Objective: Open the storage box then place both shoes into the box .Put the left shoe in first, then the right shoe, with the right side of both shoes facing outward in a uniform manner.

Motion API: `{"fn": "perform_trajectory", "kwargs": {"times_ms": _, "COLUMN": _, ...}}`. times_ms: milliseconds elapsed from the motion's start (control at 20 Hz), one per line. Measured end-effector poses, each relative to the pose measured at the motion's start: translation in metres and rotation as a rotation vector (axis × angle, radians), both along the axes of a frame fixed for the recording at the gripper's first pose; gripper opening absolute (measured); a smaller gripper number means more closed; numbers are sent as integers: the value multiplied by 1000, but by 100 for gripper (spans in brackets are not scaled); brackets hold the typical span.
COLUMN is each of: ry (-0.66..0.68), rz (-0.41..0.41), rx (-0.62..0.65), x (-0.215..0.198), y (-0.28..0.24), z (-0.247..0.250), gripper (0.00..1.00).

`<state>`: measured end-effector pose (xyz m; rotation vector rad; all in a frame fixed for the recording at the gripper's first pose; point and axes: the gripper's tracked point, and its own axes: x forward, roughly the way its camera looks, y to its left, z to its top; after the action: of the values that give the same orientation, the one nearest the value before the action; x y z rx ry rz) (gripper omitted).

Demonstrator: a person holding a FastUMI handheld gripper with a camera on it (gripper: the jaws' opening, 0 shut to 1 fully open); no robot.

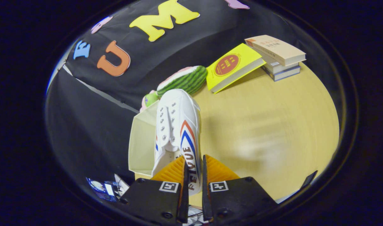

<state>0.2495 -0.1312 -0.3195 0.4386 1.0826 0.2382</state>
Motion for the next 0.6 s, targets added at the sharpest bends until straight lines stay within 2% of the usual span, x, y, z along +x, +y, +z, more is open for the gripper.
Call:
{"fn": "perform_trajectory", "kwargs": {"times_ms": 200, "ry": -43, "rz": 33, "rx": 20, "x": 2, "y": -4, "z": -9, "gripper": 23}}
{"fn": "perform_trajectory", "kwargs": {"times_ms": 600, "ry": -80, "rz": -4, "rx": 58, "x": 4, "y": -5, "z": -6, "gripper": 23}}
